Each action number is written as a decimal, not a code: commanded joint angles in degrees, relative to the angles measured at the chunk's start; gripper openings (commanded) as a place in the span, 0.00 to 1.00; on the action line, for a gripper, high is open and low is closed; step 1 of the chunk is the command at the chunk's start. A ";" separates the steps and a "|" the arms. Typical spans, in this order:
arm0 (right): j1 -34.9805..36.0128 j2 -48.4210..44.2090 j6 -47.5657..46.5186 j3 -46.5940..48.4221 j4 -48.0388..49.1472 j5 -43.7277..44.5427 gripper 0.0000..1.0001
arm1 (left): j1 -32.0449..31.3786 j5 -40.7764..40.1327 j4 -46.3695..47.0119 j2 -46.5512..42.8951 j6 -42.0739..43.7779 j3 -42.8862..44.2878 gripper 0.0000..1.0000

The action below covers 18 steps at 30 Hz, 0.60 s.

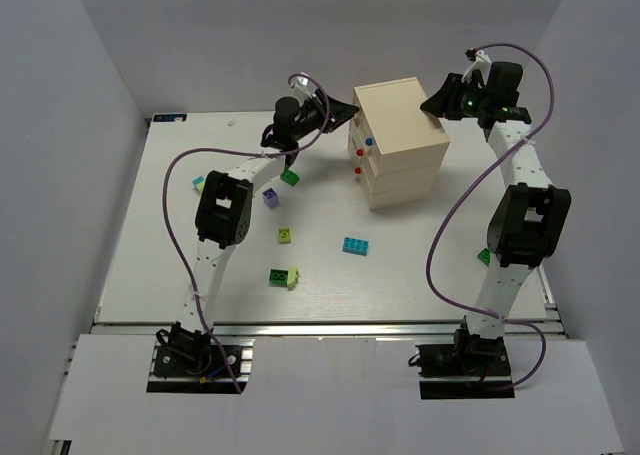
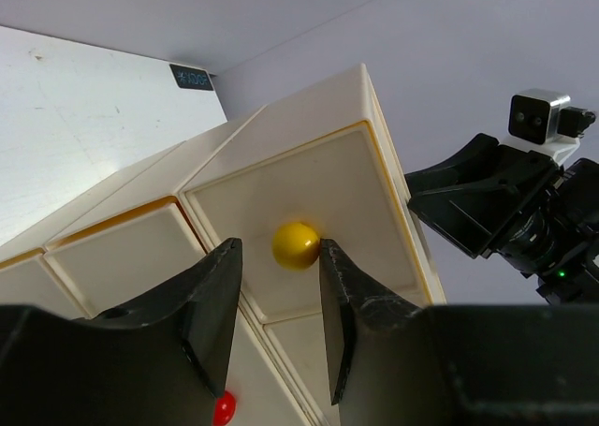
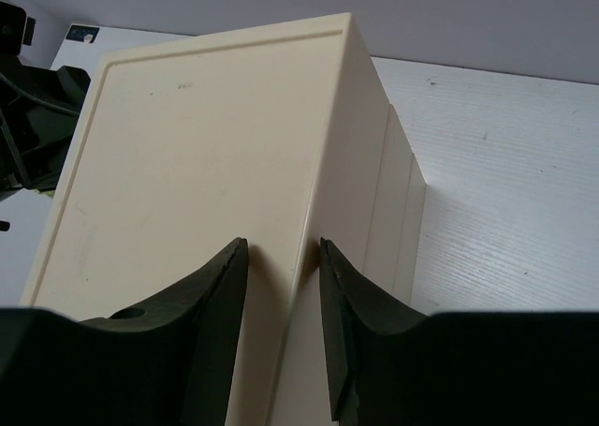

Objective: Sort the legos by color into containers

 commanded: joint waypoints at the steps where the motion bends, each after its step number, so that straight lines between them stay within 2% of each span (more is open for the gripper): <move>1: 1.47 1.10 -3.23 -2.24 -7.90 0.90 0.40 | -1.61 0.65 3.31 0.59 -2.02 2.08 0.48; 11: 2.26 1.63 -4.29 -2.15 -9.05 0.99 0.37 | -1.61 0.38 5.87 1.38 -3.78 1.90 0.53; 18: 2.52 1.89 -4.99 -2.15 -9.92 1.08 0.32 | -1.61 0.12 6.49 2.17 -4.83 2.78 0.46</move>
